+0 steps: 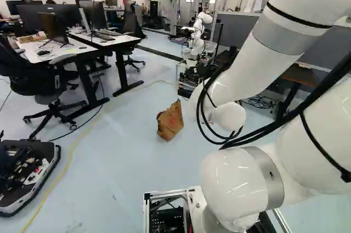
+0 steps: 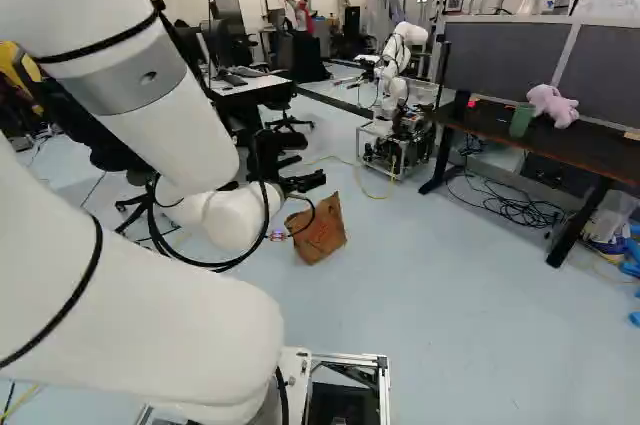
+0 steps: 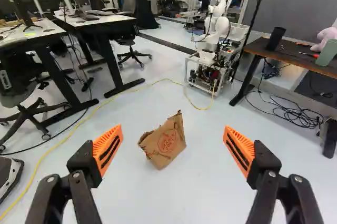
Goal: Pick up the bag on the ground and place it on the table
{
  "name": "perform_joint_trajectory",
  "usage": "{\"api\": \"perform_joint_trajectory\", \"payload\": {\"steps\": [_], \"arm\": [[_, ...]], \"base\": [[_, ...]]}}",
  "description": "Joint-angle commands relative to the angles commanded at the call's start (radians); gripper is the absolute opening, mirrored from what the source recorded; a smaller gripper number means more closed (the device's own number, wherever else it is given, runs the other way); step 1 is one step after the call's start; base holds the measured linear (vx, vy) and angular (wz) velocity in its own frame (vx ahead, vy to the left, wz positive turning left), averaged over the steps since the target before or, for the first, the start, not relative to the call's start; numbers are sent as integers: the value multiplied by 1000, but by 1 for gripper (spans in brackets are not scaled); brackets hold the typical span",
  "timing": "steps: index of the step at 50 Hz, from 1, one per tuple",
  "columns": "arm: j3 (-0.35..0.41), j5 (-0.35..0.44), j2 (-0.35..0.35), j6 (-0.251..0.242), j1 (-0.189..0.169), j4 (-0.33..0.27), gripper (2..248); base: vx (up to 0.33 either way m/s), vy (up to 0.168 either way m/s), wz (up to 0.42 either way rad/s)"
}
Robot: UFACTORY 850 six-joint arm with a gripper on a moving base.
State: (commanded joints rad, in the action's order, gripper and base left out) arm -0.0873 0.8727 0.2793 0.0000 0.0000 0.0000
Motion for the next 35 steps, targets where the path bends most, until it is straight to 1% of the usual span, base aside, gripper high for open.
{"api": "perform_joint_trajectory", "payload": {"steps": [19,35], "arm": [[0,0,0,0,0,0,247],[0,0,0,0,0,0,247]], "base": [[216,59,-247],[207,110,-257]]}}
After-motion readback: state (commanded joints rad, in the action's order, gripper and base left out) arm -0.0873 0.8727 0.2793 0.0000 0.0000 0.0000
